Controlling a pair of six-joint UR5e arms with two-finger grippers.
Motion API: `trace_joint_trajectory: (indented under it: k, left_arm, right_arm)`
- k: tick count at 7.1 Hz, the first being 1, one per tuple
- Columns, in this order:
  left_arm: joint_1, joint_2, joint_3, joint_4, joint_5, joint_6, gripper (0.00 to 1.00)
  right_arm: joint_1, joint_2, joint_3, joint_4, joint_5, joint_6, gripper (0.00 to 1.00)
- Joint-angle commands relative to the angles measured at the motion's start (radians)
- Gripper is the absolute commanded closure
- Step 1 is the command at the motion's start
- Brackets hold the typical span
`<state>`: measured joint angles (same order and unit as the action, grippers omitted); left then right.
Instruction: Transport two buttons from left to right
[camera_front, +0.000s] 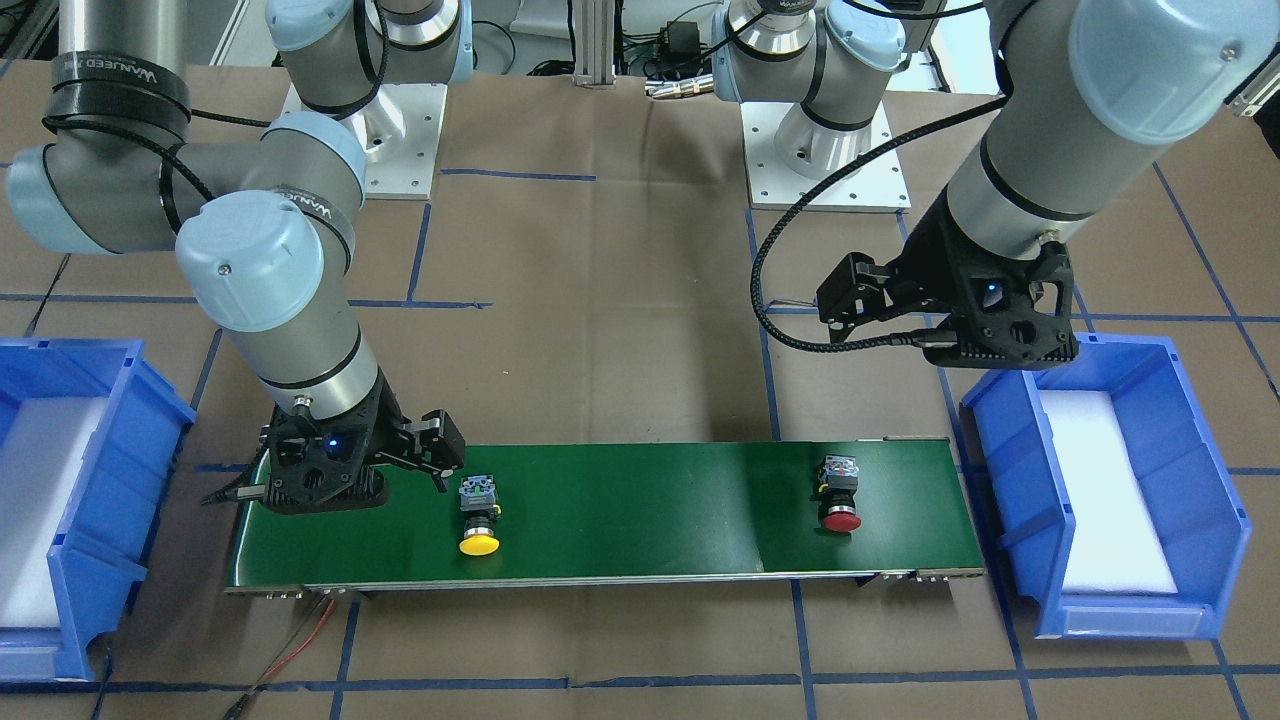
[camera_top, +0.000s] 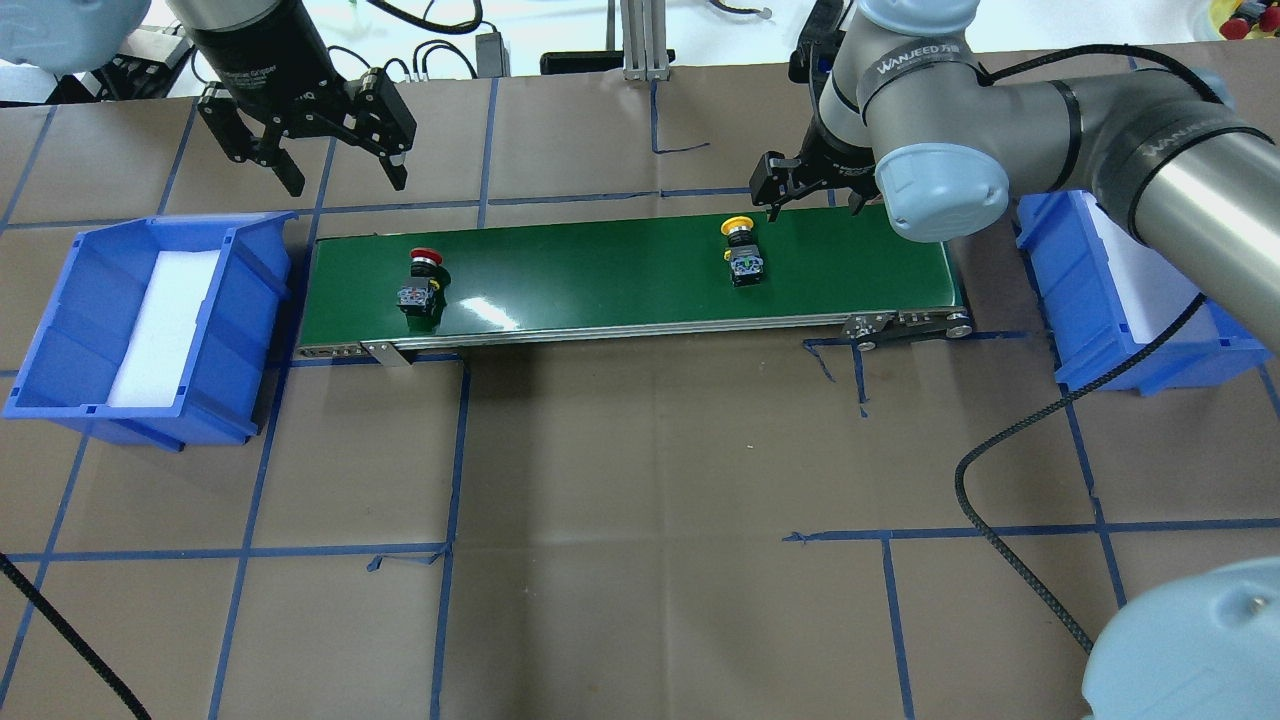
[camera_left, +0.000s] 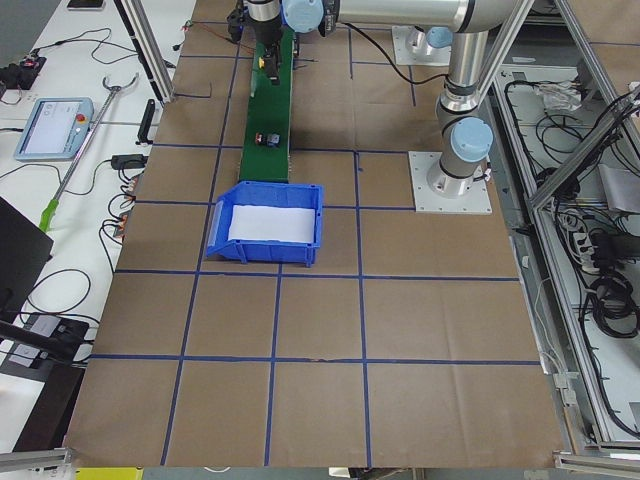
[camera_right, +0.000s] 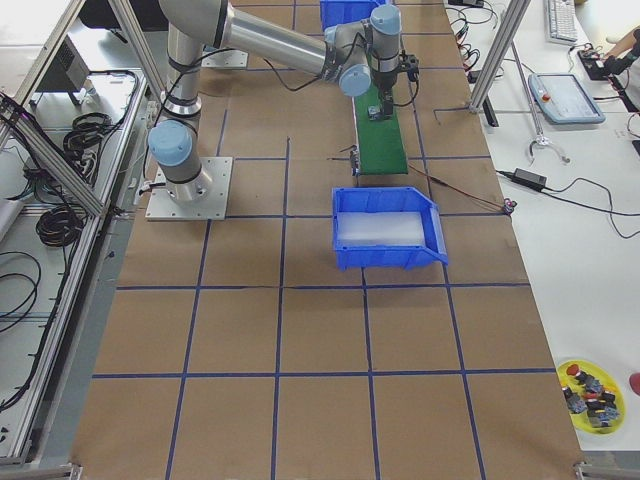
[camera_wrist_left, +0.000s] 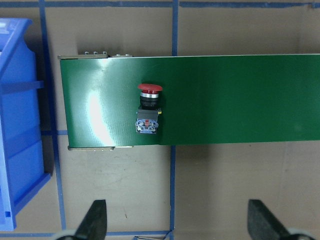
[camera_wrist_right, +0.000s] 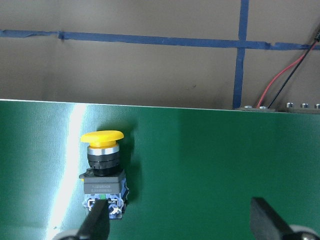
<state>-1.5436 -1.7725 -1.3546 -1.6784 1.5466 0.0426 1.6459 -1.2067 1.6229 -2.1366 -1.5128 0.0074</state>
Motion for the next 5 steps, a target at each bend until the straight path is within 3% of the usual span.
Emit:
trace_joint_trajectory:
  k: [1, 3, 5]
  left_arm:
    - [-0.003, 0.033, -0.069, 0.06, 0.001, -0.001, 0.0]
    - [-0.003, 0.057, -0.104, 0.062, 0.0, -0.009, 0.0]
    - [-0.003, 0.077, -0.139, 0.143, 0.001, -0.001, 0.0]
  right_arm:
    - [0.0, 0.025, 0.0, -0.002, 0.002, 0.003, 0.0]
    - [0.0, 0.03, 0.0, -0.002, 0.002, 0.006, 0.0]
    - [0.0, 0.041, 0.003, 0.0, 0.0, 0.006, 0.0]
